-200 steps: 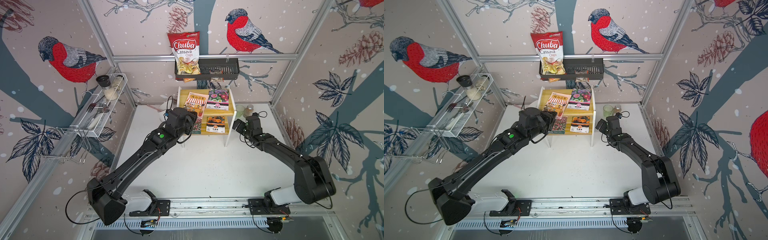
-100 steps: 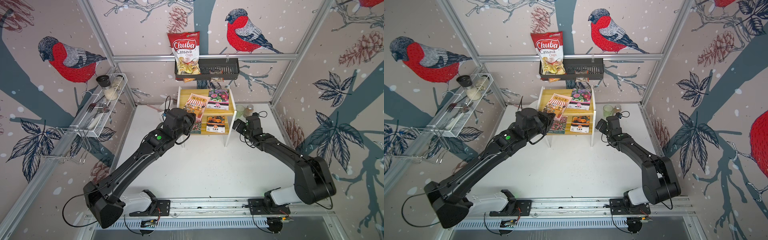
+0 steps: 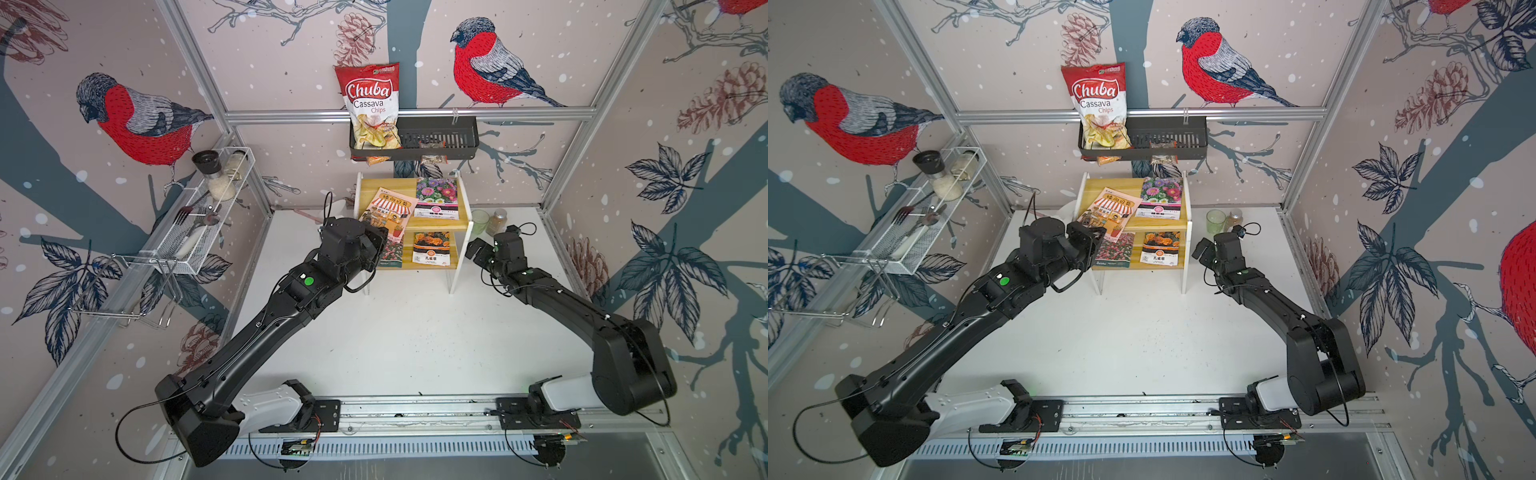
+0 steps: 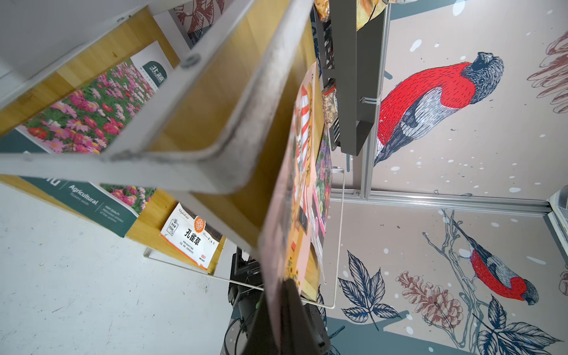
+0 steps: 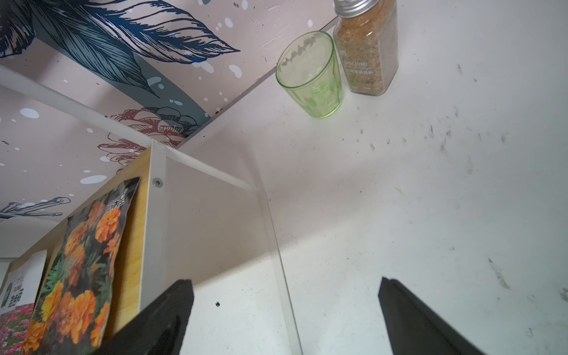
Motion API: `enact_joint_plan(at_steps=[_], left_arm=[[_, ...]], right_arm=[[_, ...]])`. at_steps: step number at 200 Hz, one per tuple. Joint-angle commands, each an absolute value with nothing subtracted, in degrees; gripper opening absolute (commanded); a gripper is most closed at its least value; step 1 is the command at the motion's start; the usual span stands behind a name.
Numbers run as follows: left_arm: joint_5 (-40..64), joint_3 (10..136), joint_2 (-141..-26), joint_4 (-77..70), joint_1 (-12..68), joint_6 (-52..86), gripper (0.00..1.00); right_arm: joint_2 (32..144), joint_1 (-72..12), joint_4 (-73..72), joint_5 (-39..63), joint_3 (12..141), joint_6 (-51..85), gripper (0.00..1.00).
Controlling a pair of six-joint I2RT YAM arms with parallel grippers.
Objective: Take the seed bag off the shelf
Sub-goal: Pick up the seed packet from the shelf, then place the seed packet at the center of the board.
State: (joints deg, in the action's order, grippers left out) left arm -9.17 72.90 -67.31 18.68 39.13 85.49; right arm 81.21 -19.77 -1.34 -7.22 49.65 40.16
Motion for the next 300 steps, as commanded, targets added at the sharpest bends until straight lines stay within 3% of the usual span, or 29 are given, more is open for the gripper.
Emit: enact_joint_plan(at_steps=[1,56,103,186,234,300], left_arm=[[-11.8,71.6,-65.2,18.5,39.0,83.6,0.00],[-10.7,65.7,-56.4,10.7,35.7,79.7,0.00],[-10.2,63.9,-45.4,16.4,34.7,78.3,0.00],[-10.1,33.7,-16.6,28.9,34.7,88.1,0.00],[-10.9,19.7,-12.9,23.3,34.7,91.7,0.00],[-15.1,7.5,-13.8,20.8,34.7,99.6,0.00]], right_arm=[[80.4,-19.8,-0.6,-8.3,50.3,39.3,1.00],[76.1,-20.2,5.4,-12.4,51.5,39.3,1.00],[70.5,-22.5,12.8,-14.6,53.2,39.3,1.00],[61.6,-38.3,15.5,-22.3,45.2,51.3,1.00],[64.4,-50.2,14.6,-29.1,47.0,58.8,1.00],[70.3,-52.0,13.3,-30.9,54.0,61.4,1.00]])
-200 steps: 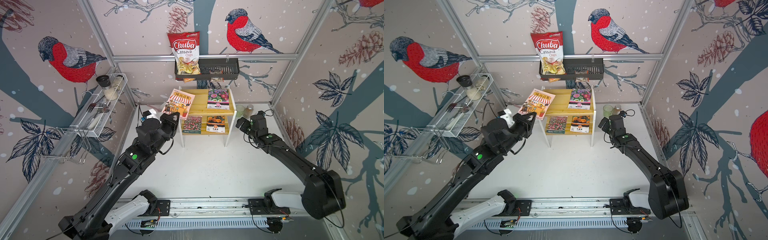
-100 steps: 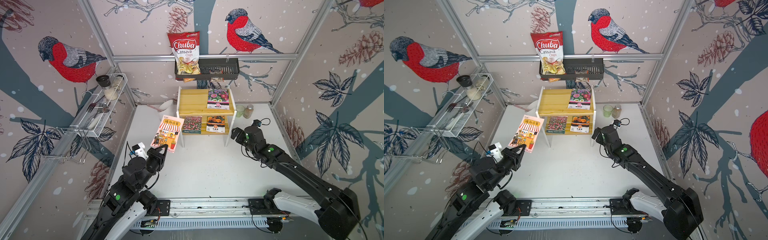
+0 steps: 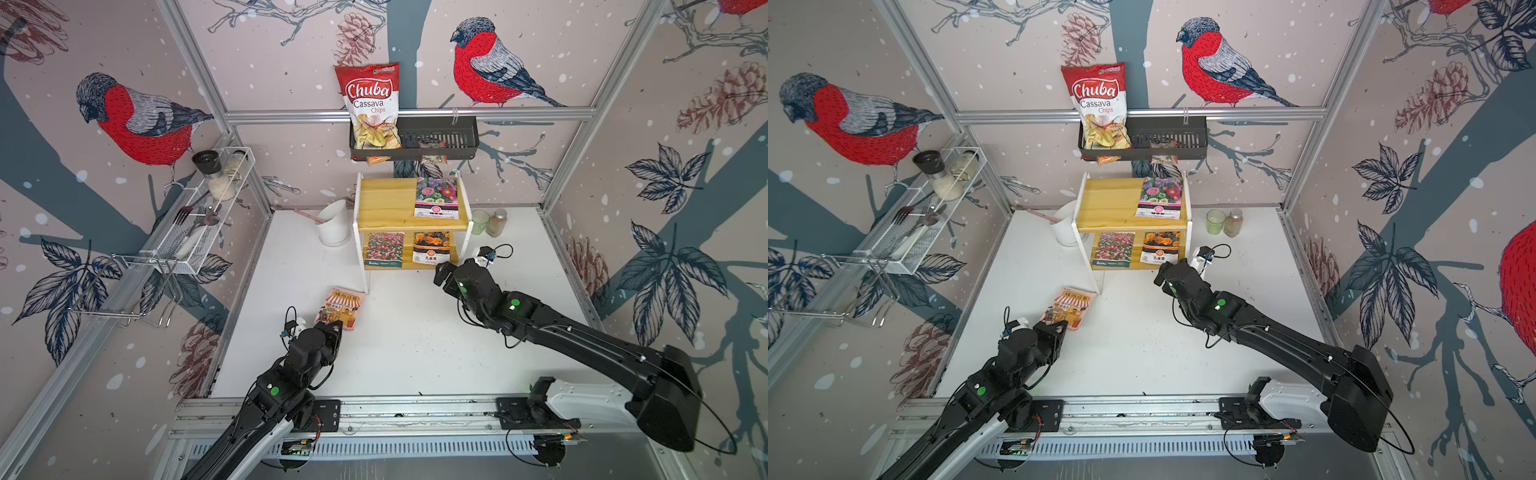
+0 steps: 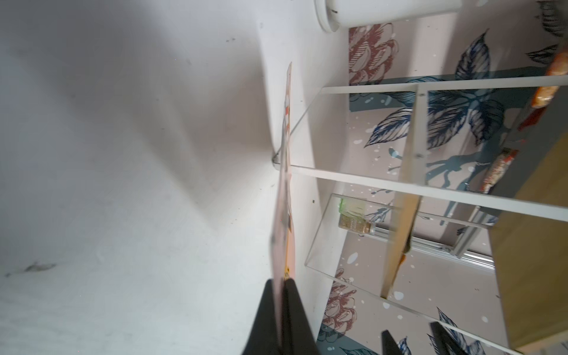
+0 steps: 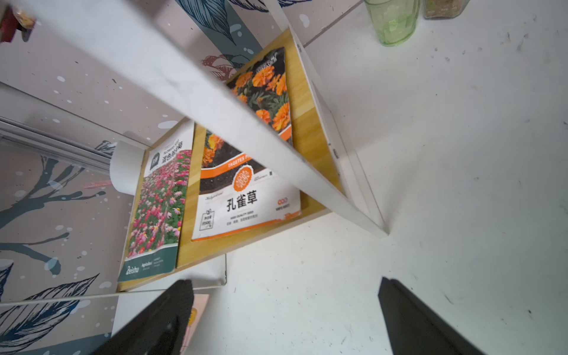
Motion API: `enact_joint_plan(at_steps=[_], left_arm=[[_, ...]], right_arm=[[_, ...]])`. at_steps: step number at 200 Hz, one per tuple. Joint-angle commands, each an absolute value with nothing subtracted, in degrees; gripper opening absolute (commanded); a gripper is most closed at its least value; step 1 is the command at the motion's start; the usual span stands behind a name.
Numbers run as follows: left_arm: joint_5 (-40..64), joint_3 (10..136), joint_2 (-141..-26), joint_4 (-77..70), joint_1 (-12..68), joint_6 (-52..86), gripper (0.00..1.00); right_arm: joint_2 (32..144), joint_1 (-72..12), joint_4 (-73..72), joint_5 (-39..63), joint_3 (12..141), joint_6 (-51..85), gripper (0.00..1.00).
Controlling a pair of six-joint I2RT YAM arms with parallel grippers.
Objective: Take the seed bag off the shelf
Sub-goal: Place the seed packet at the center of the board, then adjust the shelf at the center of the board.
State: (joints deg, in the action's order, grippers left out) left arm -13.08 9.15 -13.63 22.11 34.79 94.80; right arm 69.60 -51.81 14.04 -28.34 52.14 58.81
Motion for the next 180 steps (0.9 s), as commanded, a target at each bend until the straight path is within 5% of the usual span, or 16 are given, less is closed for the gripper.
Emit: enact_joint_plan(at_steps=[1,40,50,130,180], left_arm=[[-15.1,7.5,-13.9,21.0,34.7,99.7,0.00],[-13.3,11.5,-13.8,30.8,34.7,103.1,0.81],[-12.4,14.1,-14.6,34.1,34.7,102.1,0.94],[-8.9,34.8,-28.0,44.9,34.7,88.3,0.95],[-6.7,28.0,-22.2,42.2,34.7,93.7,0.95]], right_arm=[[70.3,-52.0,13.3,-30.9,54.0,61.5,1.00],[72.2,-52.5,14.8,-33.4,57.8,69.5,1.00],[73.6,-52.5,14.8,-34.1,59.3,71.6,1.00],[82.4,-52.4,16.4,-38.5,75.7,83.4,1.00],[83.7,-53.0,20.3,-38.4,78.3,89.2,1.00]])
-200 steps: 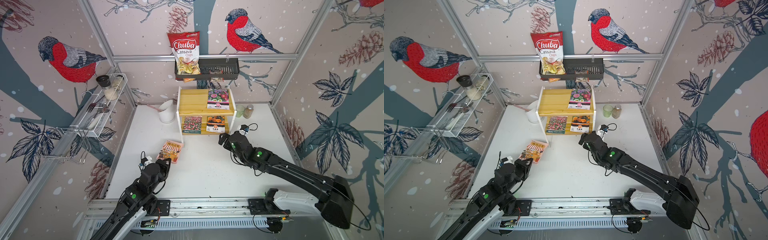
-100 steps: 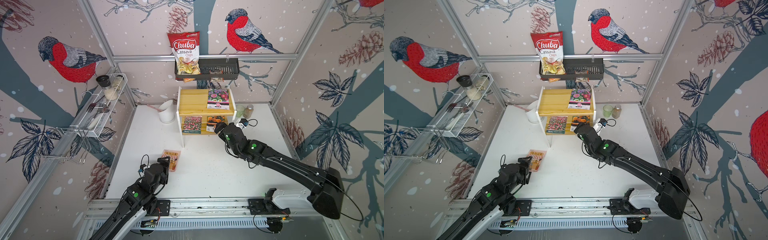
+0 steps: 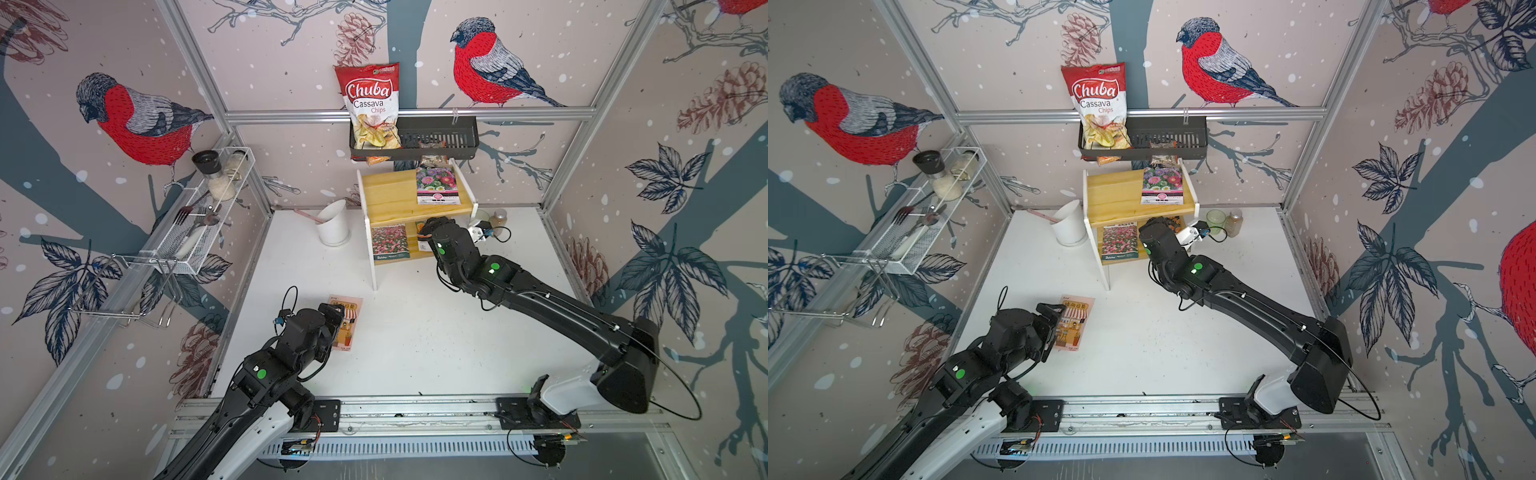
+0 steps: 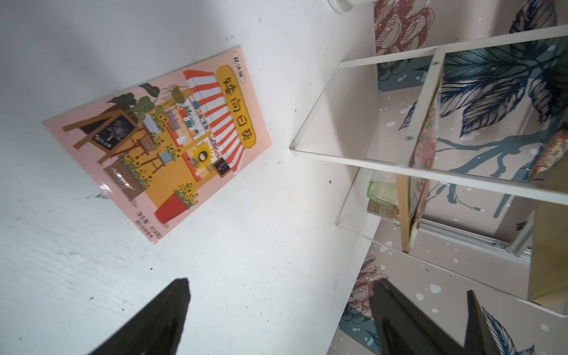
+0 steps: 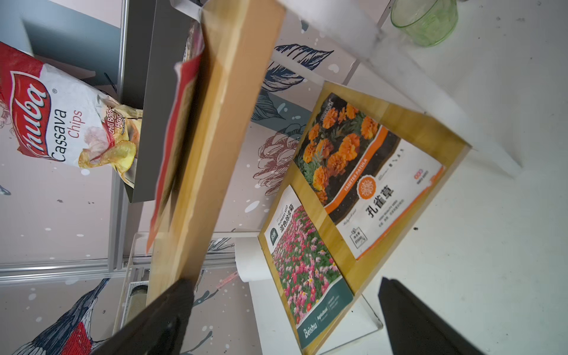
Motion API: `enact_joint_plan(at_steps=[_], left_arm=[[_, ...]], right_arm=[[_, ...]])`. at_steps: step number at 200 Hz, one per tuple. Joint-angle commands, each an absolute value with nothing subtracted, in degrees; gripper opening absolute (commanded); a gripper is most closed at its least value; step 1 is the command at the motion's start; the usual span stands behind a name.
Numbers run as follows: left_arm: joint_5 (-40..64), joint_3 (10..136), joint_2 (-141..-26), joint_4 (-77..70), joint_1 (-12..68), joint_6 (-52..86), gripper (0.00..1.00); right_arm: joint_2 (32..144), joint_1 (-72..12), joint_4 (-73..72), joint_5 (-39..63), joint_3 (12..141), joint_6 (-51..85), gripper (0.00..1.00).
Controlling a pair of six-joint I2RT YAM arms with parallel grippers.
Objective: Take the seed bag off the shelf
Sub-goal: Adjust the shelf at the center of the board, then pick up the seed packet from the shelf.
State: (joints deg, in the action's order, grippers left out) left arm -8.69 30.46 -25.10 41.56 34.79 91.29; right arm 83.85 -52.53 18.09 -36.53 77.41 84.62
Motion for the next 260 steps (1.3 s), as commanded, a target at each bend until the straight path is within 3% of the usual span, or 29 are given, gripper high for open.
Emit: enact_joint_plan(at_steps=[1,67,159,260], left_arm=[[-6.7,28.0,-22.1,42.2,34.7,93.7,0.95],[-6.0,28.3,-19.9,44.5,34.7,93.2,0.95],[-7.0,40.3,-35.9,39.1,34.7,80.0,0.95],[-8.2,38.2,-32.4,40.5,34.7,81.9,0.95]], right_arm=[[83.6,-53.0,20.4,-38.4,78.3,89.4,1.00],[79.7,-53.4,24.3,-40.9,78.6,92.0,1.00],[85.2,-43.4,19.8,-31.5,85.9,86.1,1.00],[95.4,-40.8,19.9,-24.6,94.6,84.2,1.00]])
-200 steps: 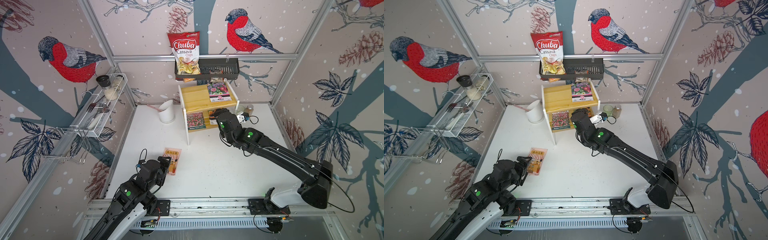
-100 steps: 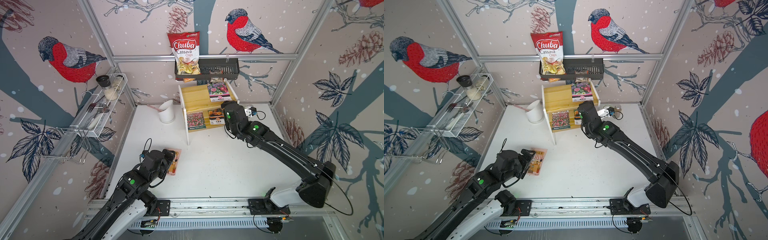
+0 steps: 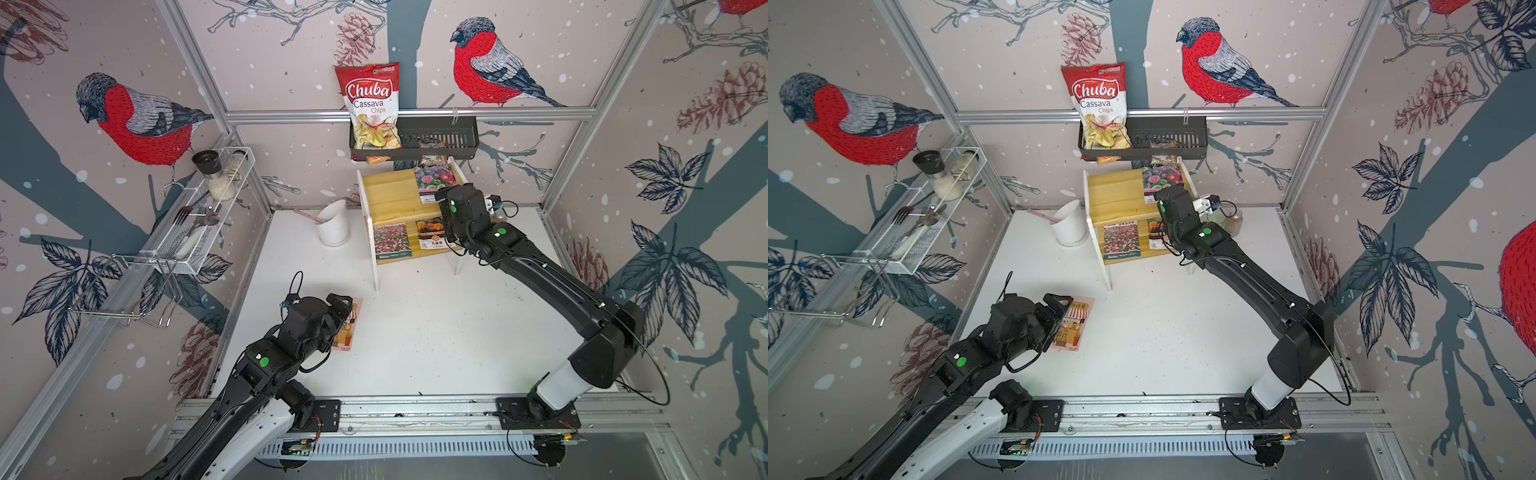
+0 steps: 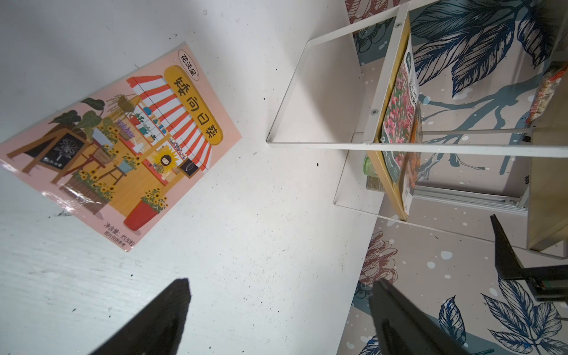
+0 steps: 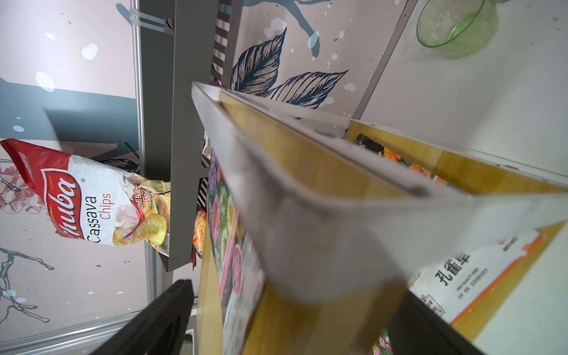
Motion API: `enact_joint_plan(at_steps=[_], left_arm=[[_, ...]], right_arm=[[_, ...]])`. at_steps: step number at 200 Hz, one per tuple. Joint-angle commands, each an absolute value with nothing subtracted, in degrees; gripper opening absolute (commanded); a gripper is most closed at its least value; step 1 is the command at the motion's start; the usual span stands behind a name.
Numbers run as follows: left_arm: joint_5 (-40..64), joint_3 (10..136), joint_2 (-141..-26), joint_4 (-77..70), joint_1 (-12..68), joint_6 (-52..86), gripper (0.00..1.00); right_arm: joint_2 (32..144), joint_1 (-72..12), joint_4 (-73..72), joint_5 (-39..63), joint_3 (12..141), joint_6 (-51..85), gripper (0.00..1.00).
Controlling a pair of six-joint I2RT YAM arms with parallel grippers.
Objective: Take the seed bag off the shelf
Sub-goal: Pick up the seed packet from the shelf.
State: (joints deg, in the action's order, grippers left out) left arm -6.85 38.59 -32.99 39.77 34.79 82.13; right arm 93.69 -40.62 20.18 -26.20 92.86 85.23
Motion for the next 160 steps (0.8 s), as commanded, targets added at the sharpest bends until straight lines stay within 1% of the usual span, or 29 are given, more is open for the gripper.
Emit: enact_joint_plan(at_steps=[1,21,55,110,160], left_arm=[[-8.2,38.2,-32.4,40.5,34.7,81.9,0.95],[-8.2,37.9,-32.2,40.3,34.7,82.2,0.95],[-8.1,37.2,-32.3,39.3,34.6,82.4,0.95],[-8.1,36.1,-31.1,39.4,34.6,83.2,0.95],[-8.3,35.2,-29.3,39.9,34.5,84.3,0.95]], right_arm=[[95.4,-40.8,19.9,-24.7,94.7,84.2,1.00],[96.8,-40.6,20.4,-24.8,96.0,84.4,1.00],[99.3,-40.8,25.4,-24.5,99.2,85.3,1.00],[98.9,-42.9,29.5,-24.6,97.9,86.7,1.00],[97.3,-44.0,30.2,-23.9,94.8,87.8,0.97]])
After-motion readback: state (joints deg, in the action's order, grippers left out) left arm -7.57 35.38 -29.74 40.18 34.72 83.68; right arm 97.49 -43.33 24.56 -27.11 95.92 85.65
